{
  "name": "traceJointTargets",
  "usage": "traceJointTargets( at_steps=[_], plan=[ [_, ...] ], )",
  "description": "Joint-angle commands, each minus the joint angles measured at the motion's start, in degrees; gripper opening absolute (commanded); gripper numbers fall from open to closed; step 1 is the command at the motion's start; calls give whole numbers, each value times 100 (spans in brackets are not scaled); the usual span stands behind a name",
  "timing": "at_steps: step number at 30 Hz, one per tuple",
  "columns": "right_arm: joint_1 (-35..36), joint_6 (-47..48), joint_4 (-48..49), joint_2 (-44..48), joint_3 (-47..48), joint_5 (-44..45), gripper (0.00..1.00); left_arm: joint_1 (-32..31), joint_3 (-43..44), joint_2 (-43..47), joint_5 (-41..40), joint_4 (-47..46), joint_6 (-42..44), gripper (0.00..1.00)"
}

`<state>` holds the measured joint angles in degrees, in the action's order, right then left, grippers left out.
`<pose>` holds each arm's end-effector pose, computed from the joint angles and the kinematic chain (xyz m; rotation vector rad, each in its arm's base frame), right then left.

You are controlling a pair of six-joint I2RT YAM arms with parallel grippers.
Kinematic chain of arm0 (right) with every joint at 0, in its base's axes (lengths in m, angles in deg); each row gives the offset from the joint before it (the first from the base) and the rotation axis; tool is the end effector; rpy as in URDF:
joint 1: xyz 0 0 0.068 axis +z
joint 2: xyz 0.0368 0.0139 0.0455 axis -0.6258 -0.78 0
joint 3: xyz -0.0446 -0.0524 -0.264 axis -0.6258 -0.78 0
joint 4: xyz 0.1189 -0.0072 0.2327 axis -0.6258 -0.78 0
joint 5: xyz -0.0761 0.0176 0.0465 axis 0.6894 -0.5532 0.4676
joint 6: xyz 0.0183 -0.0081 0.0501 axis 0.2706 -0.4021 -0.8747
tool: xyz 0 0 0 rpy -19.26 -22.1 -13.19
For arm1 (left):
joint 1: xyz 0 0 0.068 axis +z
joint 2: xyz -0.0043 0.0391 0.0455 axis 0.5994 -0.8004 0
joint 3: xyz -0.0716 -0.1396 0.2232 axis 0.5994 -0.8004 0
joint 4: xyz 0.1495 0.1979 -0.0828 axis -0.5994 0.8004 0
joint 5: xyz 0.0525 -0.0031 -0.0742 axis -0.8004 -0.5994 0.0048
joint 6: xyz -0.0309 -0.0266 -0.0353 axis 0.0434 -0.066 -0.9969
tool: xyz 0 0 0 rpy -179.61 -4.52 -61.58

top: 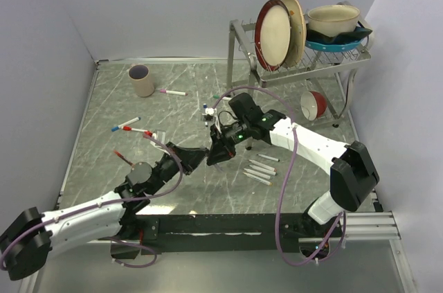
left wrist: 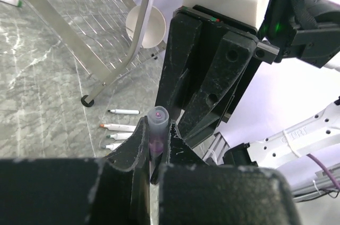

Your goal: Open the pen caps

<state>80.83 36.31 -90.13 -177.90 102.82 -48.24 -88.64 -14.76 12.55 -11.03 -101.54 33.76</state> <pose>0.2218 0.2403 0.2744 -1.4819 1.8200 1.4234 0.1124 -0.1365 0.2260 -0.0495 1.5577 -1.3354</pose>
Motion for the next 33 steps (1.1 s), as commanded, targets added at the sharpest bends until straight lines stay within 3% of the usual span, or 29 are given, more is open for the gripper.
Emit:
traceJointTargets(
  at_steps=[1, 5, 10, 18, 24, 33],
  plan=[
    [107, 192, 23, 88, -115, -350, 0, 118, 155, 814, -1446, 620, 89, 1],
    [186, 262, -56, 54, -159, -323, 0, 504, 489, 1133, -1890, 1052, 450, 1],
    [256, 403, -276, -61, -36, -253, 0, 1400, 569, 1107, -1513, 816, 328, 1],
    [274, 955, -907, -202, 350, -69, 0, 1911, 718, 1010, -1073, 1069, 327, 1],
    [309, 2168, -1796, -141, 229, 1186, 0, 1973, 710, 992, -871, 2430, -146, 1],
    [230, 2275, -1270, 458, -1108, 3857, 4, 2000, 367, 282, -317, 4083, -1798, 1]
  ],
)
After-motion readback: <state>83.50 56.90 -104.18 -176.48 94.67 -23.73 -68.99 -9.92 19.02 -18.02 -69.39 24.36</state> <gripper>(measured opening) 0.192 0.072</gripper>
